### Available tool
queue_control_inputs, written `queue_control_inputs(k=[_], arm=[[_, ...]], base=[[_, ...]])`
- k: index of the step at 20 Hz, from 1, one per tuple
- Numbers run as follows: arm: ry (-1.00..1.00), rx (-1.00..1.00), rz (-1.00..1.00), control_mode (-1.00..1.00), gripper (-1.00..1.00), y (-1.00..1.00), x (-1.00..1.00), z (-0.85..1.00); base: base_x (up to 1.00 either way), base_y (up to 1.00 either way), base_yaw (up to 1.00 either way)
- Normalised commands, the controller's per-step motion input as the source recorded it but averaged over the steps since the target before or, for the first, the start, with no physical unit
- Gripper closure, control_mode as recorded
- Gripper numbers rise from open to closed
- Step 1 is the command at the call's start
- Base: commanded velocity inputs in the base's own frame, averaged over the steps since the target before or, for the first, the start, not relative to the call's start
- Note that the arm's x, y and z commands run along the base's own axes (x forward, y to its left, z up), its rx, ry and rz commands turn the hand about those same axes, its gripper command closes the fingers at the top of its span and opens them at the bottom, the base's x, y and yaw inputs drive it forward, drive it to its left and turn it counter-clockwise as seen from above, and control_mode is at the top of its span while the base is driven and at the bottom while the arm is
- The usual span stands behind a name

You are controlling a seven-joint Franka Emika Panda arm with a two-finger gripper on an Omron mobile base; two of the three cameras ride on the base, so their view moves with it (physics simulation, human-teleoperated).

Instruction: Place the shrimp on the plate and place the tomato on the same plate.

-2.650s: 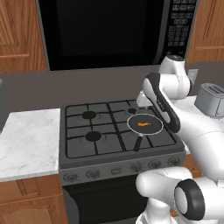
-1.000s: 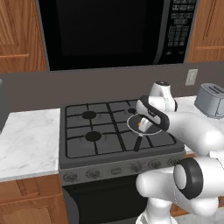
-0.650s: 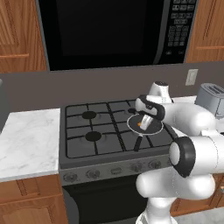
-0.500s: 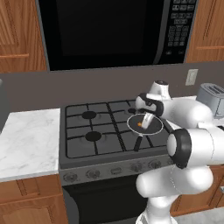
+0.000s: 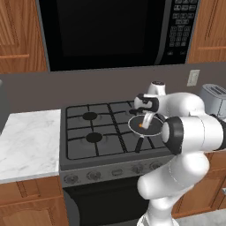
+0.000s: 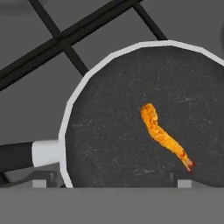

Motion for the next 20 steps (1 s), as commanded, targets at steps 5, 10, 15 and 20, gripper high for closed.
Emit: queue_control_inputs(k=[5, 10, 15, 20], arm=[[0.0, -0.09, 0.0, -1.0, -1.0, 0.01, 0.21, -0.28], [0.0, 0.0, 0.0, -1.0, -1.0, 0.0, 0.25, -0.07], [0.0, 0.0, 0.0, -1.0, -1.0, 0.0, 0.28, -0.05], [0.0, 0.0, 0.0, -1.0, -1.0, -0.01, 0.15, -0.11]], base=[[0.0, 0.0, 0.0], [0.0, 0.0, 0.0], [0.0, 0.0, 0.0], [0.0, 0.0, 0.0]])
